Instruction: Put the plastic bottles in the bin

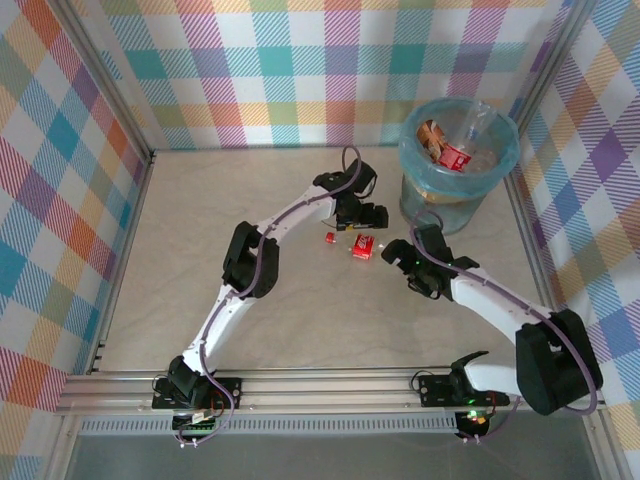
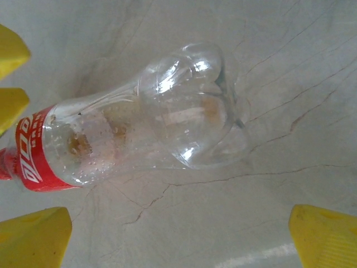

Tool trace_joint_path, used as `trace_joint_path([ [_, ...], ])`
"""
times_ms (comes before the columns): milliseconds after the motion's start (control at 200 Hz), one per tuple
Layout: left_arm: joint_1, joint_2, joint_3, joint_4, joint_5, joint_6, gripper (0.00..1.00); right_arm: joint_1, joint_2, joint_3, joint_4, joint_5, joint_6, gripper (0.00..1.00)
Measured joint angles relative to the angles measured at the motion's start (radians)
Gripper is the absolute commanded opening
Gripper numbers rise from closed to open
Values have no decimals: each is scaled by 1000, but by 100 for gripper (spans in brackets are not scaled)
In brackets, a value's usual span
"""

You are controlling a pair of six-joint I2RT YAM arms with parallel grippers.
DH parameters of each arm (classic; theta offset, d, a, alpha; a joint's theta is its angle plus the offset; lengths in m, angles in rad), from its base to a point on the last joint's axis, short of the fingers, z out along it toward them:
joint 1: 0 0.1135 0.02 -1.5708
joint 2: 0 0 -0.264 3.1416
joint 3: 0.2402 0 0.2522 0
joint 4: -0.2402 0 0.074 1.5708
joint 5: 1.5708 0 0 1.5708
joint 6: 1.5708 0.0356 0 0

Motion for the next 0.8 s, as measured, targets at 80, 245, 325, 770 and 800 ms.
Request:
trace_joint_path([
  [80, 0, -3, -55, 9, 11, -8, 84, -1, 34, 0, 27, -16, 0, 100],
  [245, 1, -102, -257, 113, 28, -27, 84, -1, 107, 7, 70, -48, -4, 100],
  [325, 1, -154, -368, 143, 31, -45, 84, -1, 145, 25, 82, -64, -7, 100],
  [770, 31, -364, -737, 397, 17, -158, 84, -2, 293, 145, 111, -237, -20, 100],
  [800, 31, -376, -757, 401, 16, -162, 84, 0, 294, 146, 111, -244, -23, 100],
])
